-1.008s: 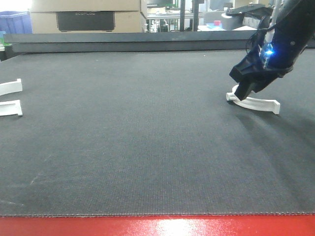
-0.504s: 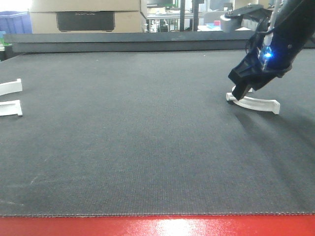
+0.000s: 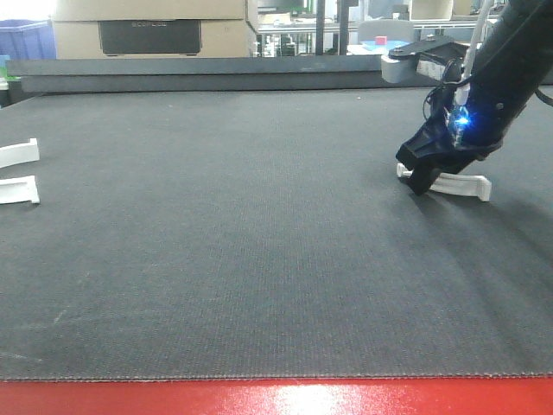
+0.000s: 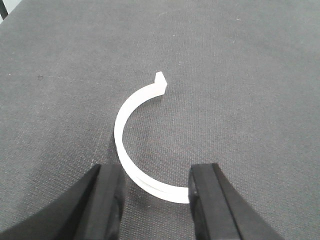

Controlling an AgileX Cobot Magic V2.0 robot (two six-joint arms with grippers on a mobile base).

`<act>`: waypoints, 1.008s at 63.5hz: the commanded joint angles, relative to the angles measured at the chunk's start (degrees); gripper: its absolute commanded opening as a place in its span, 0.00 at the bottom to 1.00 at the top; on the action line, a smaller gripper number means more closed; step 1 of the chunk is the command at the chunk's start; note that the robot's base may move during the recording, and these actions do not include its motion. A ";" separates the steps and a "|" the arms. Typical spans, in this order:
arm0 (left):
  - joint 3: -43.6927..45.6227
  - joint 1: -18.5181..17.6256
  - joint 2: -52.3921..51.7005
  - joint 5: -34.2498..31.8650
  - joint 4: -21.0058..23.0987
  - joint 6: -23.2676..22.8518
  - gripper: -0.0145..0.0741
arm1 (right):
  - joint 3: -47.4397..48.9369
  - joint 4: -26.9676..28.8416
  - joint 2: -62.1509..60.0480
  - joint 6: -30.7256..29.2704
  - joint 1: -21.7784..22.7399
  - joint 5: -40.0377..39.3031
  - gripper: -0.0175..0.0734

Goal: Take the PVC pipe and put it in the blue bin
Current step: 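Close both grippers on the edges of the white pipe halves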

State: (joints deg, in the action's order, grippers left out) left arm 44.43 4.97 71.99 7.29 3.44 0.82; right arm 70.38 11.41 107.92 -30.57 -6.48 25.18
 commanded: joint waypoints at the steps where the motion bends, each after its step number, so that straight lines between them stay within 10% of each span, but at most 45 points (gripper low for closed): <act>1: 0.54 0.02 -0.08 -0.71 0.46 0.00 0.43 | 0.15 -0.74 0.49 -0.51 0.03 -0.44 0.19; 9: 0.54 0.02 -0.08 -0.71 0.46 0.00 0.43 | 0.15 -0.74 0.49 -0.51 0.03 -0.30 0.01; 30: 0.54 0.02 0.16 -0.80 0.62 0.00 0.43 | 0.43 0.58 -2.92 -0.51 0.03 1.39 0.01; 64: 6.99 0.02 10.35 1.56 12.59 0.00 0.43 | 0.42 9.78 -20.95 -0.39 0.03 4.91 0.01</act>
State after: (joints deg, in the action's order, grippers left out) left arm 48.88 4.97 80.98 9.17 12.51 0.82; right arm 70.38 19.36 89.95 -30.57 -6.48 30.13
